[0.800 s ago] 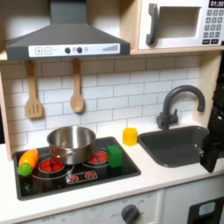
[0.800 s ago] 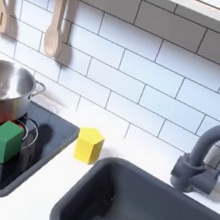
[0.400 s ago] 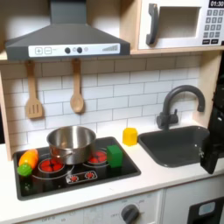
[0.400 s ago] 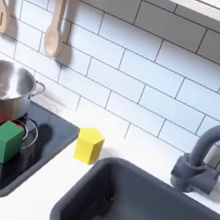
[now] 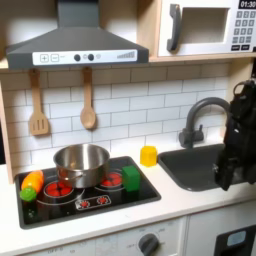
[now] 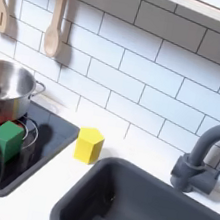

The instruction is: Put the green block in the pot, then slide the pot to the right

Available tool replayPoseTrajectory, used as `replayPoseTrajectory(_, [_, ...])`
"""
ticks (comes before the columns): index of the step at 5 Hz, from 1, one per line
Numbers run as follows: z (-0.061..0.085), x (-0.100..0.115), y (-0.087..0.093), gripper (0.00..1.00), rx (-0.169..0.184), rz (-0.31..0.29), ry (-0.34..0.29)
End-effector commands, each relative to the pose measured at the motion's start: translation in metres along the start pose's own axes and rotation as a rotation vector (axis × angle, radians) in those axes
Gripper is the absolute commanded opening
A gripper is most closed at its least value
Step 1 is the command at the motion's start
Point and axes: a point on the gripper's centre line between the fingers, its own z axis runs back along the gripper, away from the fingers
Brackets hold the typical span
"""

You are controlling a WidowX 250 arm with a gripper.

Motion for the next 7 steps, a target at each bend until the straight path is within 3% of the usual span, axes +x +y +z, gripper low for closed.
replayPoseTrajectory(1, [-0.005, 0.028, 0.011, 1.0, 0.029, 0.02, -0.009])
replayPoseTrajectory(4, [-0.013, 0.075, 0.023, 1.0, 0.055, 0.037, -0.038])
replayPoseTrajectory(7, [-0.018, 0.113, 0.05, 1.0, 0.082, 0.074, -0.051])
